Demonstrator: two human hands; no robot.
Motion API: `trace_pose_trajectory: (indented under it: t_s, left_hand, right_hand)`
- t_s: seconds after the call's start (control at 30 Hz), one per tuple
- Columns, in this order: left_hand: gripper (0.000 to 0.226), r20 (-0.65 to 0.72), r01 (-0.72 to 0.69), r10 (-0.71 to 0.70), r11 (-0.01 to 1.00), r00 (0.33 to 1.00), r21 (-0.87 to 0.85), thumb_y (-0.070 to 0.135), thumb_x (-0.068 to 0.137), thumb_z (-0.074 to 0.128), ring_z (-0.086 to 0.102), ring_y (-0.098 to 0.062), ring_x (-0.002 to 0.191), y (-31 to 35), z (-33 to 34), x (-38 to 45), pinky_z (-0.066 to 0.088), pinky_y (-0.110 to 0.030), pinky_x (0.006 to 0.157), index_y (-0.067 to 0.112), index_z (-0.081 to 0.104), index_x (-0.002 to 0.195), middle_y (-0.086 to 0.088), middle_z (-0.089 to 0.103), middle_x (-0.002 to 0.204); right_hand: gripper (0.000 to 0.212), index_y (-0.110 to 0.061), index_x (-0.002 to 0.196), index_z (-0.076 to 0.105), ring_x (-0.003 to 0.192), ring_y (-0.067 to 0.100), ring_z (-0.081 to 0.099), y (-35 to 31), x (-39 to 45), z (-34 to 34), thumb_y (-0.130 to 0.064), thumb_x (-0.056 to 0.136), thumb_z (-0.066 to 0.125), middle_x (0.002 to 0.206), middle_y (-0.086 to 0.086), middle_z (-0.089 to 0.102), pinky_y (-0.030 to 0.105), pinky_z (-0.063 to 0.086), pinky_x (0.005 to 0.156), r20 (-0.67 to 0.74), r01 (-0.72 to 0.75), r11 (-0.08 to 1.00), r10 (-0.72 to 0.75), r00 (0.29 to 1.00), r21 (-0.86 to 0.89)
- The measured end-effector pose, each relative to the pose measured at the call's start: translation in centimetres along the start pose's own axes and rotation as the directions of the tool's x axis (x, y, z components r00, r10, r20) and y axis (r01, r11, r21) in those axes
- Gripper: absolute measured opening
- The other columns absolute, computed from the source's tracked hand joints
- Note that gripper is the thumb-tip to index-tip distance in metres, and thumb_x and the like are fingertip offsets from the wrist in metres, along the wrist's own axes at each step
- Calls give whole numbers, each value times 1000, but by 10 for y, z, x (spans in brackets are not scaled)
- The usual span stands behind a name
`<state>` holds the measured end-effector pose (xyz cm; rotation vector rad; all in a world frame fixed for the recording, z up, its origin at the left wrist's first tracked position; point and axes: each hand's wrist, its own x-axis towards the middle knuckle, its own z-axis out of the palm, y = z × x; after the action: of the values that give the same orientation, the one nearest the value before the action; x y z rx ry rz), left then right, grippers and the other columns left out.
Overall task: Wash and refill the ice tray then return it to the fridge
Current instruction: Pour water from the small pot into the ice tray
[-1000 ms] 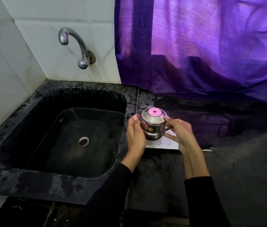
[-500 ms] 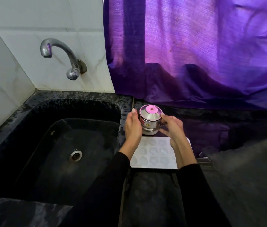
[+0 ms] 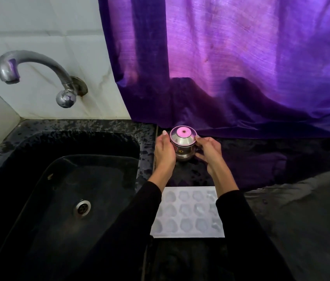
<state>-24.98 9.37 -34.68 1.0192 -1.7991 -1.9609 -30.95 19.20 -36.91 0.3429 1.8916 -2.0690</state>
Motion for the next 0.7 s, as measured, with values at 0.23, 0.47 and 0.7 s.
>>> trace_pose_trajectory:
  t_s: [0.23,0.47,0.7]
  left_hand:
    - [47,-9,-1,1,1000,1000,-12,42,101,29,43,-13,114,-2,2,1,32,-26,92,14,45,136,4,48,119]
    - [31,-1,-14,14,1000,1000,0,34,95,52,58,-22,112,-10,-35,-12,45,-35,100,12,58,116,-8,63,119]
    - [38,-169,13,72,892,983,452,32,92,55,59,-30,108,-47,-103,-69,43,-31,85,6,57,120,-8,65,111]
  right_hand:
    - [22,-18,71,53,76,10,57,2,4,-2,-22,88,67,76,-1,60,27,51,71,26,26,999,-25,999,-38]
    - [33,-17,106,54,97,20,59,-4,-18,-41,-39,87,67,109,5,63,41,52,92,-89,72,947,-105,991,-313]
    - [40,-11,114,60,110,36,57,27,-81,-110,-44,98,43,118,14,62,35,37,77,-339,-157,675,-146,929,-721]
